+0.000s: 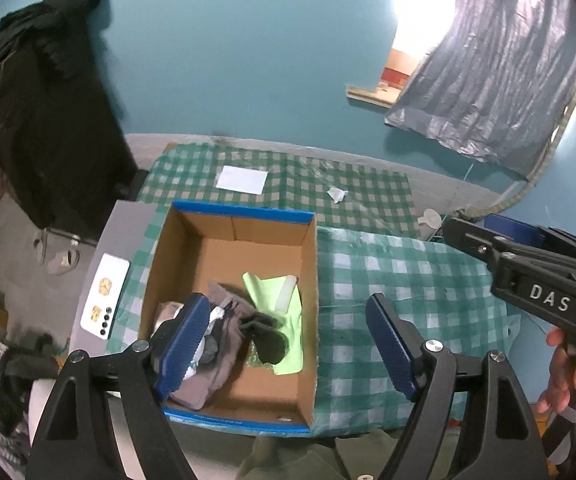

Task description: Organize soft objects

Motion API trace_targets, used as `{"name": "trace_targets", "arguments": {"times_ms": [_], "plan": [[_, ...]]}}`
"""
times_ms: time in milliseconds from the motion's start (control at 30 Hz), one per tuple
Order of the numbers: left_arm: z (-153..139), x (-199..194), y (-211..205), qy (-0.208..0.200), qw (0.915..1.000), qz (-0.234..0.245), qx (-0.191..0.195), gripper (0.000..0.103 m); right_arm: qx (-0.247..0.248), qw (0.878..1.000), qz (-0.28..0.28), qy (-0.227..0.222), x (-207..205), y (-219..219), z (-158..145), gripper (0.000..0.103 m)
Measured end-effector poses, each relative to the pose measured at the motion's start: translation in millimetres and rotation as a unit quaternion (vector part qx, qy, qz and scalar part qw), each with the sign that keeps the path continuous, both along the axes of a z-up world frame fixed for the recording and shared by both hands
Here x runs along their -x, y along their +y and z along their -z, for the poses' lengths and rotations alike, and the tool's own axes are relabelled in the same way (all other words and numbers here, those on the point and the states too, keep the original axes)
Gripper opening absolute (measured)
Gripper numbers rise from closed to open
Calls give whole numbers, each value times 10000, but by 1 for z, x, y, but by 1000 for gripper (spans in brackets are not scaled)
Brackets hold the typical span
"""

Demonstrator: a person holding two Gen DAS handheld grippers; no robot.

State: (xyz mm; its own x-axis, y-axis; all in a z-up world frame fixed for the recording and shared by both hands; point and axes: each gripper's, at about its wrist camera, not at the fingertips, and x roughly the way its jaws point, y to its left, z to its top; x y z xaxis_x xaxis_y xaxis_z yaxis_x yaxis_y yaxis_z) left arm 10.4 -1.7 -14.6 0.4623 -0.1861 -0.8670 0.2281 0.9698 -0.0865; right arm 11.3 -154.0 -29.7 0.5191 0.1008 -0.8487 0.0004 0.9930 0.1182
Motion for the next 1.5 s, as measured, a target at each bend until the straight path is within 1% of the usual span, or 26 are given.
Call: {"name": "trace_targets", "arguments": {"times_ms": [167,300,433,600,1000,1500], "plan": [[-4,1,-9,-146,9995,-22,-285,82,-10,10000,41,-8,2,-7,-1,63],[-4,0,-12,-64,9994,-42,-340,82,-7,10000,25,6,2,-8,0,63],[-7,1,-14,-147,9989,-99,-430,82,-1,10000,16,-3,2,-9,1,63],[-8,-1,-16,-166,9987,-158,-456,82,-5,10000,13,3,1,-8,2,63],[-4,-5,-18,-32,9985,-241,-485,82,14,10000,-12,9,-2,-8,2,63],[-1,0,-13,65,9983,-383,-430,82,1,9999,-114,7,-1,-10,2,63]]}}
